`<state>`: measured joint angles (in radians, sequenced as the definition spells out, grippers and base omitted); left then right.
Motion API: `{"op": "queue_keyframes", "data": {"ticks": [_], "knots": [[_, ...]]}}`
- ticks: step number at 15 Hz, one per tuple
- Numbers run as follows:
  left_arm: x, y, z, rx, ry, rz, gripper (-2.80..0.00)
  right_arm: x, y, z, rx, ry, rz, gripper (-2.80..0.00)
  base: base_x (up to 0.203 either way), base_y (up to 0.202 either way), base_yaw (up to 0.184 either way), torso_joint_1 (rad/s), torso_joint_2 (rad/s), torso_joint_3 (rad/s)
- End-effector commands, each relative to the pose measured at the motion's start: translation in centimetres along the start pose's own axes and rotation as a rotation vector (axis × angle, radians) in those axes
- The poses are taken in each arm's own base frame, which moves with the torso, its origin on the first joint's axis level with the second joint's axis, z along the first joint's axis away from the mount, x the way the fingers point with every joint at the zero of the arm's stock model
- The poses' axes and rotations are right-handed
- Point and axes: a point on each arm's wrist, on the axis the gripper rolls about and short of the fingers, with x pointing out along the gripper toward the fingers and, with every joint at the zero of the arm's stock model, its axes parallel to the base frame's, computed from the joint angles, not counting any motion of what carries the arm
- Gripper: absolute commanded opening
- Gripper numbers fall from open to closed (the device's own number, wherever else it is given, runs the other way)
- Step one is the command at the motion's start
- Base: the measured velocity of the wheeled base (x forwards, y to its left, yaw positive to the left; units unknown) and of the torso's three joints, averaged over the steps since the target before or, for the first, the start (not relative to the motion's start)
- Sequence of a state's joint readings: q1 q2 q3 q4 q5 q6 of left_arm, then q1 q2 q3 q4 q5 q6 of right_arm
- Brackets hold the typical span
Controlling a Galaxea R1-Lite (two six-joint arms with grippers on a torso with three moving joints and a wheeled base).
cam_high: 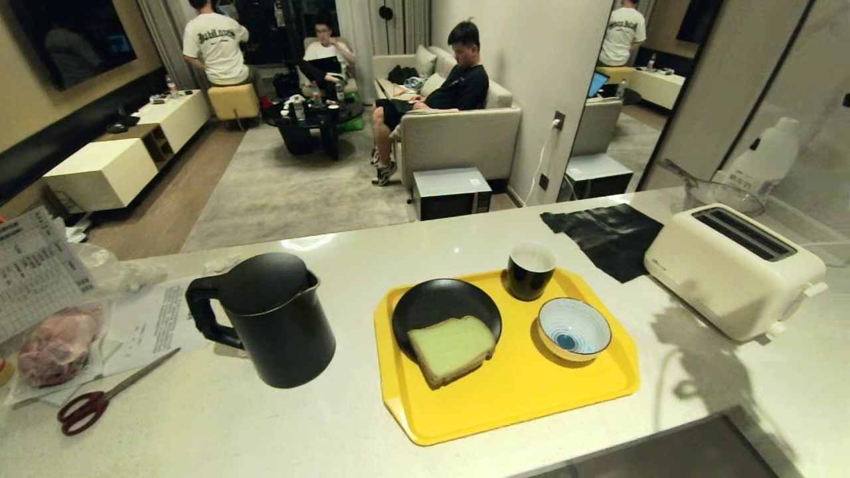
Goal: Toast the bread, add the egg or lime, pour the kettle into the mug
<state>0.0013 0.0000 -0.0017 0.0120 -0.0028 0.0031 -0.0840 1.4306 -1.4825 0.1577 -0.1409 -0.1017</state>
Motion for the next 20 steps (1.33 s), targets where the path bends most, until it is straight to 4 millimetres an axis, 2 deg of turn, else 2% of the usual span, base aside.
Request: {"op": "queue_keyframes", "data": {"ticks": [1, 9, 17, 20], "knots": [[-0.02, 0.0, -0.01, 0.0, -0.003, 0.0, -2.8, 0.0, -0.18, -0.41, -0.003, 0.013, -0.008, -2.8, 0.003, 0.005, -0.096, 0.005, 0.0, 0.006], [-0.02, 0.0, -0.01, 0.0, -0.003, 0.0, -2.8, -0.44, -0.33, -0.49, 0.002, 0.011, -0.012, -2.8, 0.0, 0.0, -0.008, 0.001, 0.0, 0.001], [-0.02, 0.0, -0.01, 0.0, -0.003, 0.0, -2.8, -0.74, -0.46, -0.59, 0.003, 0.011, -0.016, -2.8, 0.001, 0.008, -0.157, 0.003, 0.0, 0.004], [-0.02, 0.0, -0.01, 0.0, -0.003, 0.0, -2.8, -0.69, -0.44, -0.74, 0.002, 0.017, -0.016, -2.8, -0.001, 0.003, -0.023, -0.006, 0.0, 0.002]]}}
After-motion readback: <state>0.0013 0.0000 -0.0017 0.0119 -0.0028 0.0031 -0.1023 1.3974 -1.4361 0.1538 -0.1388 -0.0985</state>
